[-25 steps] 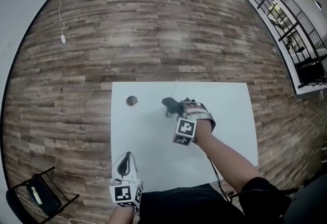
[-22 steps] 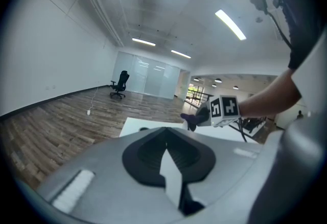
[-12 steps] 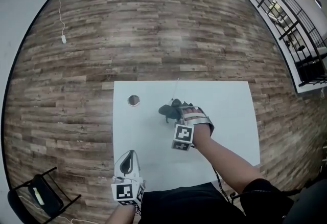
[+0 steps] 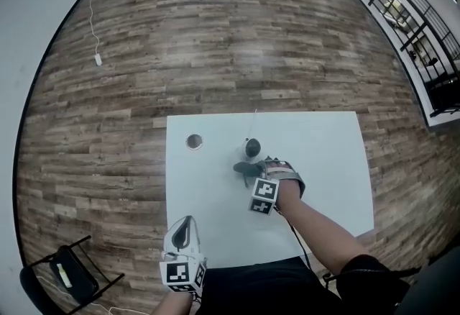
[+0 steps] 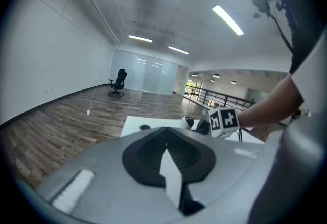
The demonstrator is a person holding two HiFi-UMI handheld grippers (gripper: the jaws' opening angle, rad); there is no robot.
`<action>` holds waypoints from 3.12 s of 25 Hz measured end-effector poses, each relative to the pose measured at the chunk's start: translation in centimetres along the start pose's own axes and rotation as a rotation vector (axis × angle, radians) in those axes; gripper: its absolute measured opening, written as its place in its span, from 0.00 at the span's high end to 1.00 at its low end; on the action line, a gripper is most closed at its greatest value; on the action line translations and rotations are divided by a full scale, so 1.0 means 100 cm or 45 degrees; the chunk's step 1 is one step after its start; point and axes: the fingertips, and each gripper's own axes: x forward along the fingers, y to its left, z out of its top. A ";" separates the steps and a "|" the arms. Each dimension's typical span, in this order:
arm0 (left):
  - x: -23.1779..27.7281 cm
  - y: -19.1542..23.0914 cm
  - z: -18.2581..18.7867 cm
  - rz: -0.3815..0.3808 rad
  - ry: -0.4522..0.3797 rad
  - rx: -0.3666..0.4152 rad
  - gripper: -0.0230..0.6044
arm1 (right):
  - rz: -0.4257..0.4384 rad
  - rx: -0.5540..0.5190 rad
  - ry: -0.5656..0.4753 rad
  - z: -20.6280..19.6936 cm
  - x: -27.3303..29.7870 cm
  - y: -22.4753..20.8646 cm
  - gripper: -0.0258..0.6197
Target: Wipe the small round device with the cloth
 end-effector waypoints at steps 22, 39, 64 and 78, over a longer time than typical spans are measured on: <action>-0.031 0.007 0.014 0.168 0.012 0.063 0.95 | -0.232 0.180 -0.179 0.004 -0.007 -0.091 0.78; -0.036 0.004 0.015 0.197 0.004 0.045 0.95 | -0.062 0.080 -0.096 0.002 0.029 -0.041 0.78; 0.042 -0.095 0.050 -0.166 -0.086 0.176 0.95 | 0.087 0.650 -0.039 -0.161 -0.021 0.094 0.78; 0.066 -0.105 0.073 -0.264 -0.138 0.277 0.95 | 0.224 0.829 0.089 -0.183 -0.013 0.126 0.52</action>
